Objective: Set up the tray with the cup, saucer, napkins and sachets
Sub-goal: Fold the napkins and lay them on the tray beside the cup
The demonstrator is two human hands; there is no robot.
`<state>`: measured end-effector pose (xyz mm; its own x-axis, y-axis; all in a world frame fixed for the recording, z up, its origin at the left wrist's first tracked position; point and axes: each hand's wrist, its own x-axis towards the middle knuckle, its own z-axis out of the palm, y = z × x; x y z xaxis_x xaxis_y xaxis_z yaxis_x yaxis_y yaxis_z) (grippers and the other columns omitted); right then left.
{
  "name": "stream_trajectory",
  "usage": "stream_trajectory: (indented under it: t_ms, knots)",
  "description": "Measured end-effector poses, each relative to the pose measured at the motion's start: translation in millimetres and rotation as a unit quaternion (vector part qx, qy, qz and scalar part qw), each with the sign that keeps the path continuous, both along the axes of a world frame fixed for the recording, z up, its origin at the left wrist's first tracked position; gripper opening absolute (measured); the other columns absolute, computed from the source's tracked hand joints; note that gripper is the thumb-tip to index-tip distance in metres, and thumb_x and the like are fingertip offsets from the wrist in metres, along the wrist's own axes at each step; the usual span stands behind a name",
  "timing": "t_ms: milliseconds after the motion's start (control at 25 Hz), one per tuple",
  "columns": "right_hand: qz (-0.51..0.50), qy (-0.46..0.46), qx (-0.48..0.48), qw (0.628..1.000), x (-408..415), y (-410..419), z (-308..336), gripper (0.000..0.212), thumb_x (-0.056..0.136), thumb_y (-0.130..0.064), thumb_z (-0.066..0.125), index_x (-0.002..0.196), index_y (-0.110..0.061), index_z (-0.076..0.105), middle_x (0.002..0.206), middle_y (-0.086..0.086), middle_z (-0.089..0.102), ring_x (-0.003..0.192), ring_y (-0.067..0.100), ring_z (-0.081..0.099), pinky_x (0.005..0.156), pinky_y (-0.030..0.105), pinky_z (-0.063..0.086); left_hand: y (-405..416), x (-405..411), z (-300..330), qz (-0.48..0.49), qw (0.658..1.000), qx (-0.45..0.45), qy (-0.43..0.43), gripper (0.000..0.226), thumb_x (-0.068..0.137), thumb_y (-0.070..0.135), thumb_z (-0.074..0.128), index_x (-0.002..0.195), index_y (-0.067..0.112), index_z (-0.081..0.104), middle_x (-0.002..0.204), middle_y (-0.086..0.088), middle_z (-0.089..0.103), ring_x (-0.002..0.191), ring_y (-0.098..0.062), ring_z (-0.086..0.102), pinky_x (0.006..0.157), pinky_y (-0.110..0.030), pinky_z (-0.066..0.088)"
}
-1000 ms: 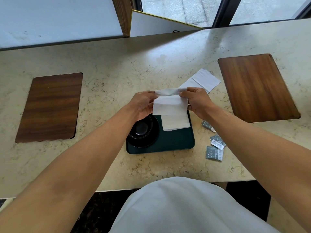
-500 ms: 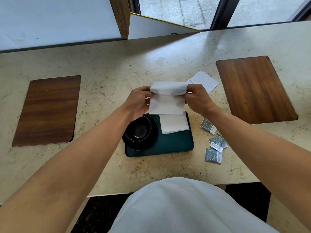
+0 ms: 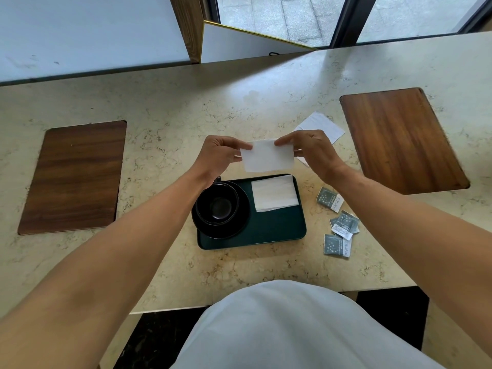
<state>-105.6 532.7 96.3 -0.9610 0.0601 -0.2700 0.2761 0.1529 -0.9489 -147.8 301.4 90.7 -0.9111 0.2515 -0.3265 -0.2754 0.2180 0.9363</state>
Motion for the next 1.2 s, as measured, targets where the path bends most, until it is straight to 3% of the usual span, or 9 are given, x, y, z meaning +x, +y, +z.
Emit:
stream_trajectory:
  t_ms: [120,200,360,560,680,800,1040,1200]
  knots:
    - [-0.001,0.037,0.050,0.998,1.2,0.7,-4.0,0.016,0.089,-0.022,0.067,0.085,-0.028,0.080,0.094,-0.012,0.076,0.096,0.006,0.067,0.094,0.034,0.054,2.3,-1.2,-3.8,0.018,1.000,0.016,-0.003,0.027,0.083,-0.008,0.059,0.084,0.008,0.080,0.102,-0.015,0.076,0.106,-0.028,0.070,0.100,-0.044,0.056]
    - [0.006,0.048,0.059,0.997,2.1,2.5,-8.4,0.023,0.088,-0.011,0.068,0.096,-0.030,0.078,0.099,-0.009,0.074,0.095,0.004,0.066,0.091,0.030,0.055,3.0,-0.4,-8.0,0.022,0.999,0.023,-0.007,0.019,0.081,-0.006,0.069,0.092,0.008,0.076,0.094,-0.015,0.072,0.096,-0.025,0.070,0.093,-0.042,0.060]
    - [-0.001,0.006,0.061,0.998,3.4,4.6,-20.5,0.040,0.084,-0.009,0.072,0.119,-0.029,0.071,0.101,0.002,0.071,0.092,0.011,0.063,0.084,0.028,0.054,5.5,1.8,-17.8,0.018,0.994,0.054,-0.093,0.047,0.078,-0.007,0.078,0.119,0.009,0.062,0.089,-0.017,0.058,0.087,-0.030,0.072,0.075,-0.040,0.063]
    - [0.002,-0.134,0.077,0.988,7.9,7.1,-47.3,0.036,0.087,-0.011,0.075,0.121,-0.019,0.069,0.100,0.002,0.060,0.086,0.016,0.058,0.067,0.025,0.048,15.4,2.5,-33.7,-0.087,0.981,-0.120,-0.122,0.030,0.085,-0.005,0.071,0.115,-0.001,0.066,0.109,-0.024,0.068,0.087,-0.033,0.075,0.075,-0.042,0.065]
    - [-0.008,-0.199,0.089,0.976,12.1,5.5,-63.6,0.028,0.090,-0.015,0.074,0.118,-0.017,0.070,0.118,0.008,0.061,0.107,0.025,0.060,0.083,0.037,0.058,23.8,0.5,-44.4,-0.141,0.964,-0.211,-0.079,0.016,0.090,0.004,0.068,0.104,0.000,0.073,0.098,-0.018,0.074,0.080,-0.028,0.075,0.074,-0.037,0.065]
    - [-0.015,-0.214,0.115,0.970,12.6,4.8,-73.6,0.022,0.094,-0.019,0.070,0.116,-0.014,0.071,0.117,0.006,0.065,0.109,0.026,0.061,0.094,0.040,0.056,32.4,-3.4,-52.5,-0.204,0.932,-0.300,-0.027,0.014,0.090,0.014,0.067,0.099,0.008,0.076,0.085,-0.006,0.073,0.070,-0.019,0.070,0.061,-0.026,0.055]
    - [0.020,-0.232,0.165,0.958,7.2,5.8,-79.7,0.012,0.094,-0.017,0.065,0.103,-0.016,0.074,0.101,0.000,0.067,0.094,0.018,0.062,0.068,0.028,0.052,41.3,-12.5,-63.4,-0.297,0.887,-0.353,-0.019,0.012,0.087,0.017,0.065,0.091,0.014,0.075,0.075,0.000,0.070,0.071,-0.014,0.066,0.059,-0.024,0.049]
    - [0.039,-0.230,0.174,0.957,6.6,7.7,-84.1,0.009,0.093,-0.014,0.066,0.098,-0.016,0.073,0.101,0.002,0.068,0.095,0.019,0.065,0.069,0.030,0.056,42.2,-18.5,-68.5,-0.332,0.868,-0.370,0.000,0.012,0.087,0.016,0.064,0.090,0.015,0.075,0.087,-0.002,0.072,0.082,-0.019,0.068,0.076,-0.037,0.059]
